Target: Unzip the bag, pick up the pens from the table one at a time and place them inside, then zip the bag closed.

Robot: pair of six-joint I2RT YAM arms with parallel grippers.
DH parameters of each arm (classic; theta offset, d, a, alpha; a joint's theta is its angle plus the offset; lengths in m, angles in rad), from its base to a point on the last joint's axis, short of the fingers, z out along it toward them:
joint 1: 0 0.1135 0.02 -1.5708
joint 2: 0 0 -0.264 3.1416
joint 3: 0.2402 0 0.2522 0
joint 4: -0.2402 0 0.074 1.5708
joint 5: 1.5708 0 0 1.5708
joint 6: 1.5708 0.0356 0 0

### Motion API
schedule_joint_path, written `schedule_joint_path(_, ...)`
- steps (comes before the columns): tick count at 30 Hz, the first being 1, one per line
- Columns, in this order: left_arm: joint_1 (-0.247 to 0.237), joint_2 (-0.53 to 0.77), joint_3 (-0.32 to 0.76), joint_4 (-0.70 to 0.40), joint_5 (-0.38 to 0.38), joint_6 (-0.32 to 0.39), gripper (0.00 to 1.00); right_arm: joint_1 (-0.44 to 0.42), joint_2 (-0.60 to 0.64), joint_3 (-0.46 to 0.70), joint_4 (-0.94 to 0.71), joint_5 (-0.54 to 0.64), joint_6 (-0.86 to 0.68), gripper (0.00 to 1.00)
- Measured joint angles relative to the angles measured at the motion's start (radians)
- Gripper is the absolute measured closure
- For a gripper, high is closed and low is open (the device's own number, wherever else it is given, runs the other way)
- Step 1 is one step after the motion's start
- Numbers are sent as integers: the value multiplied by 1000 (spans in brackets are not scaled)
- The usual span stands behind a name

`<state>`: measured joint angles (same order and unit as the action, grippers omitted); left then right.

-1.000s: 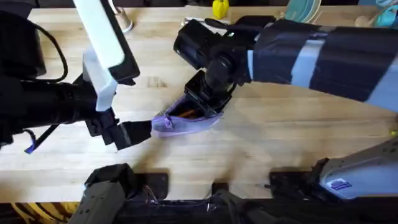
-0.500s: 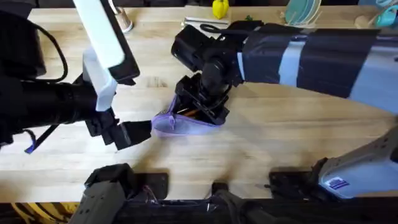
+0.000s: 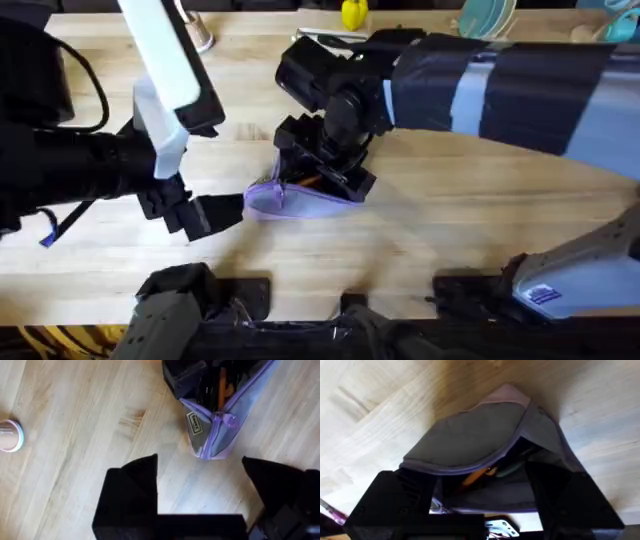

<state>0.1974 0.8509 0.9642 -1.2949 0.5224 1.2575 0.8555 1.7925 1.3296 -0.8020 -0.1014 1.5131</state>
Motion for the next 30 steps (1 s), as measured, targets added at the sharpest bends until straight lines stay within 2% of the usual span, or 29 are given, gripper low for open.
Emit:
schedule_joint_path(9, 0, 6, 0, 1, 12, 5, 7, -34, -128, 80, -60, 0, -256, 5)
schedule_joint_path(14, 0, 77, 0, -1, 13, 59, 7, -34, -206, 87, -66, 4, -401, 5)
schedule_joint_path(18, 0, 183, 0, 0, 13, 138, 7, -36, -260, 87, -66, 4, -529, 5)
schedule_joint_path(21, 0, 252, 0, 0, 13, 237, 7, -36, -294, 87, -66, -2, -600, 5)
schedule_joint_path(26, 0, 325, 0, 9, 13, 395, 7, -25, -300, 88, -72, -62, -688, 4)
schedule_joint_path(30, 8, 391, 0, 13, 13, 482, 8, 13, -298, 88, -95, -83, -751, 5)
